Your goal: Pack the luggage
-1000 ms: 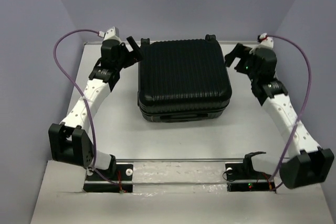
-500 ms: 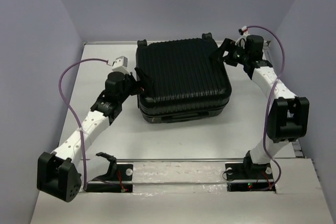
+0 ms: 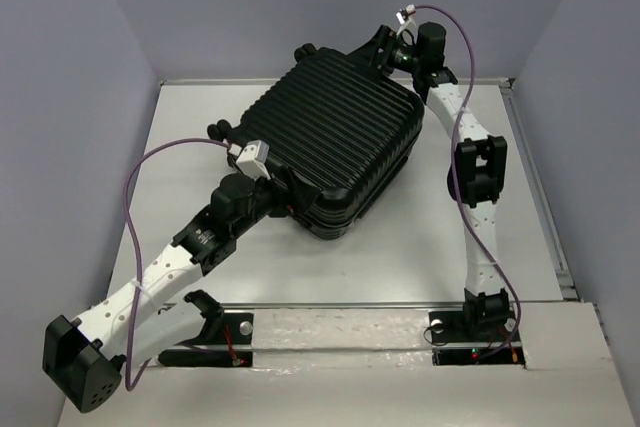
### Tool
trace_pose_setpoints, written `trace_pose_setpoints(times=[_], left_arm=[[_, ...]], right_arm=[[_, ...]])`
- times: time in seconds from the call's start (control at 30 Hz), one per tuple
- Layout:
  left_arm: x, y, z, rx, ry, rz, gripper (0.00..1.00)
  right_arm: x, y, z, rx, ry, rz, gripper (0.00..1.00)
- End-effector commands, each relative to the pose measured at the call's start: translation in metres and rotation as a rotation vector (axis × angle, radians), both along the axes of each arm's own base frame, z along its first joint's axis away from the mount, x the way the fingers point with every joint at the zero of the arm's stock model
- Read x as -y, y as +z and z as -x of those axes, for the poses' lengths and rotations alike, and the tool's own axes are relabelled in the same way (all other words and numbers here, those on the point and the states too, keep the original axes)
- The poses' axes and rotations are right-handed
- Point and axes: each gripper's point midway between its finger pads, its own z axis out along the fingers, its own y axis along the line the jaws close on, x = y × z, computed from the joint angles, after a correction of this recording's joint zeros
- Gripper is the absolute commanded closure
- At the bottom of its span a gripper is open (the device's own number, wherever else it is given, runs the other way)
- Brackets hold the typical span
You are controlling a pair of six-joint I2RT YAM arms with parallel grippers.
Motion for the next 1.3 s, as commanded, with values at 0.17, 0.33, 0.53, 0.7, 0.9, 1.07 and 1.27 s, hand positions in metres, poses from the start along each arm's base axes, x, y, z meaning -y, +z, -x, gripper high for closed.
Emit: trace_pose_setpoints(times=[0.17, 0.33, 0.53, 0.7, 0.9, 1.07, 1.27], left_arm=[[0.007, 0.131, 0.009, 0.261, -0.077, 0.095, 0.01], [-0.021, 0.129, -0.004, 0.255, 0.058, -0.008, 0.01], [-0.012, 0.087, 0.007, 0.167, -0.050, -0.032, 0.01], [0.008, 0.059, 0.045, 0.156, -0.271, 0.015, 0.01], [0.027, 0.028, 0.064, 0.094, -0.393, 0.020, 0.01], [0.043, 0.027, 0.064, 0.095, -0.418, 0.046, 0.01], [0.059, 0.014, 0.058, 0.063, -0.425, 0.028, 0.01]], right_arm=[[-0.026, 0.130, 0.046, 0.139, 0.076, -0.126, 0.00], [0.008, 0.175, 0.072, 0.289, -0.006, -0.057, 0.00], [0.037, 0.187, 0.133, 0.416, -0.109, 0.082, 0.01], [0.056, 0.157, 0.221, 0.442, -0.175, 0.106, 0.57], [0.029, 0.029, 0.343, 0.359, -0.049, 0.064, 0.87], [0.008, -0.043, 0.396, 0.315, -0.012, 0.071, 0.88], [-0.008, -0.094, 0.400, 0.290, 0.040, 0.162, 0.60]])
